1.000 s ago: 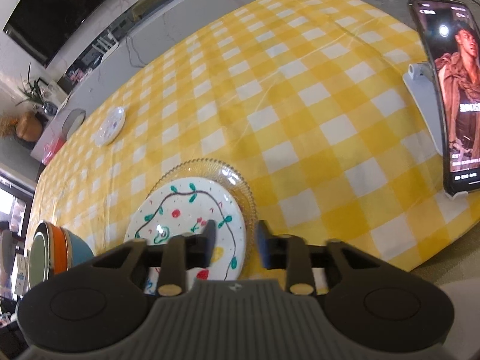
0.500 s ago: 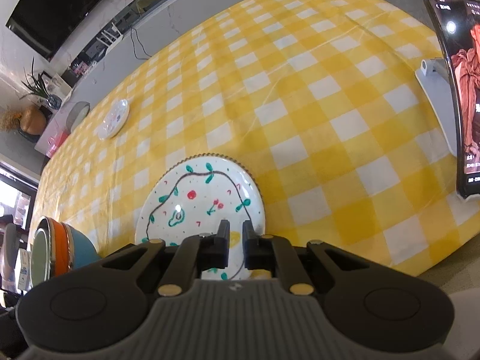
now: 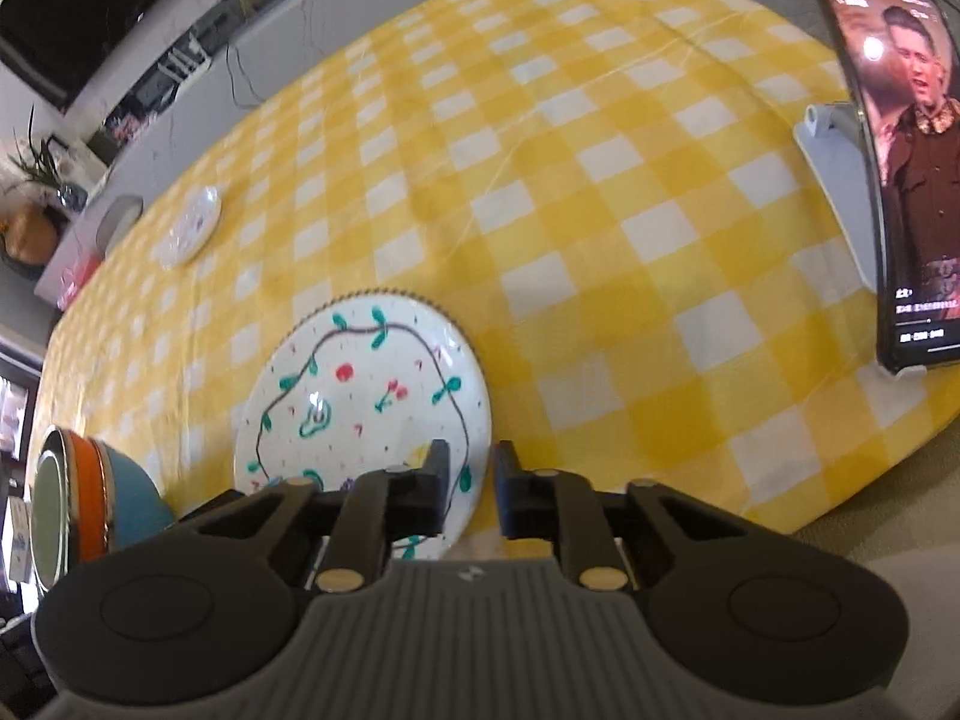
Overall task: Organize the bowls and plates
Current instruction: 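Withdraw both tools from the plates toward the small white plate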
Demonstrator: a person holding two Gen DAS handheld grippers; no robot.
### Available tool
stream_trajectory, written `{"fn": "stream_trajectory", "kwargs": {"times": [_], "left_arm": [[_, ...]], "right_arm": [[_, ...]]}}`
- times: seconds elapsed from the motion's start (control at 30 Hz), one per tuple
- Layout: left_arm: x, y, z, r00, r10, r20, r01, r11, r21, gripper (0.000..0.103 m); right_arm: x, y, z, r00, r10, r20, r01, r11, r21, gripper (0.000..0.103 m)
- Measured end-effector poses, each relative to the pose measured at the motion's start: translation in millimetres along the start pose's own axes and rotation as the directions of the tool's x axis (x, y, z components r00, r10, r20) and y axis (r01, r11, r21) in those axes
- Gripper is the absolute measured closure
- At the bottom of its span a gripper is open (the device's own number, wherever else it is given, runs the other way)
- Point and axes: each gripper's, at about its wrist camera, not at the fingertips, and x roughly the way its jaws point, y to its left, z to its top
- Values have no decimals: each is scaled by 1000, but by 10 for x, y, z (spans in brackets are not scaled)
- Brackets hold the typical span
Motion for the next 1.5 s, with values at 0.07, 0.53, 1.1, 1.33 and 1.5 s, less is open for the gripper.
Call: {"fn": "stream_trajectory", "kwargs": {"times": [0.07, 0.53, 1.1, 1.33, 1.5], "left_arm": [[4, 3, 8, 1000, -2, 5, 2, 1000, -3, 98], [-60, -19, 55, 1000, -6, 12, 6, 1000, -6, 97], [-369, 22, 818, 1000, -7, 2, 7, 992, 130, 78], [-323, 231, 1212, 999, 7, -35, -1, 985, 174, 70], [-251, 455, 1490, 1000, 0, -25, 4, 986, 168, 63]], "right_arm": [[9, 0, 9, 1000, -4, 0, 4, 1000, 0, 94], [-136, -22, 12, 997, 9, 76, -9, 1000, 2, 79], [-166, 504, 346, 985, 92, 149, -62, 979, -194, 65], [-5, 966, 628, 983, 125, 133, -84, 957, -277, 58], [194, 1224, 811, 984, 135, 119, -95, 951, -294, 56]]}}
